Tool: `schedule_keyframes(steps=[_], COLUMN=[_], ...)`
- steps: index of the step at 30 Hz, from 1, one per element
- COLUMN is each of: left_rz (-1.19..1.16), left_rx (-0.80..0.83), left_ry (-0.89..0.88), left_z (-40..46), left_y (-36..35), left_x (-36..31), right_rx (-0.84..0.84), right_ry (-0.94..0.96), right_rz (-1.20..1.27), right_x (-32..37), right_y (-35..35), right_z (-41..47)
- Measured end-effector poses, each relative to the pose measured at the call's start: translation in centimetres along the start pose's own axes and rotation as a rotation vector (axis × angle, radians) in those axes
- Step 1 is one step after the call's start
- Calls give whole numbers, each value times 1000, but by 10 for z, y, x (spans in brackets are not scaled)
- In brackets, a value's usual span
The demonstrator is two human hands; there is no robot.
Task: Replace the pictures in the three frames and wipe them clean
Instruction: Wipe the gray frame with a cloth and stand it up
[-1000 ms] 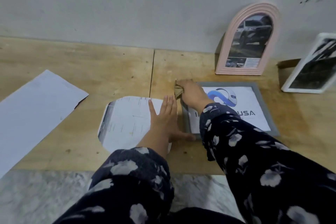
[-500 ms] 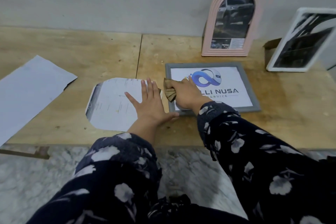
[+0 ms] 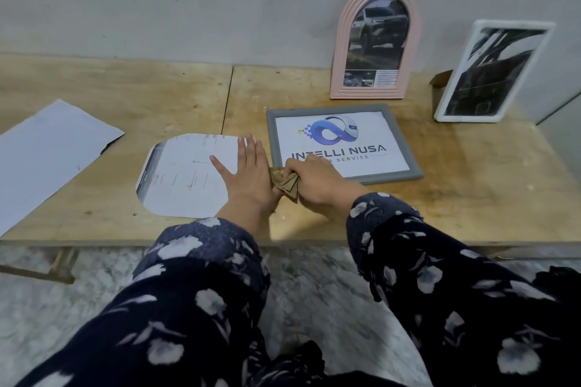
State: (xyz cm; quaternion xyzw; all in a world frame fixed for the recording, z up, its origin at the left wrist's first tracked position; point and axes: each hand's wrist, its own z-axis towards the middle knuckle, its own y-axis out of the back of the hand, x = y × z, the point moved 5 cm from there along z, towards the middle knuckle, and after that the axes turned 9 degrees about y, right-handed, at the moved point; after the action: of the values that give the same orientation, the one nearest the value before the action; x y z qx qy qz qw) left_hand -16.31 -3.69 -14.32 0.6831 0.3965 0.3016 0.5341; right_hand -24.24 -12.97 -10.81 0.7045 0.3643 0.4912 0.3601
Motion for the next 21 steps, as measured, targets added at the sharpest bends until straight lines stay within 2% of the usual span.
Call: schedule_keyframes(steps=[2,4,8,13,17,21], left_rz=[-11,-42,-178,-150,-266,-302], left_rx=[8,15,-19,-14,-49,-96], left_ry=[-12,-50,-100,-133,-118,-62], left_z=[-1,-3,-4,5,6,5], left_y=[-1,-1,2,-2,-15,-29], left_x=[-3,-6,-4,1,-6,-14], right_rx=[-20,-127,-376,-447,-457,-479], right_ry=[-52,-121,-180,-211,-188,-167], right_rz=[203,413,597,605,547,385], right_x=[-9,-23,-48,-55,-42,-36], right_y=[2,13,43,44,49,66], right_z=[-1,-1,4,19,34,63])
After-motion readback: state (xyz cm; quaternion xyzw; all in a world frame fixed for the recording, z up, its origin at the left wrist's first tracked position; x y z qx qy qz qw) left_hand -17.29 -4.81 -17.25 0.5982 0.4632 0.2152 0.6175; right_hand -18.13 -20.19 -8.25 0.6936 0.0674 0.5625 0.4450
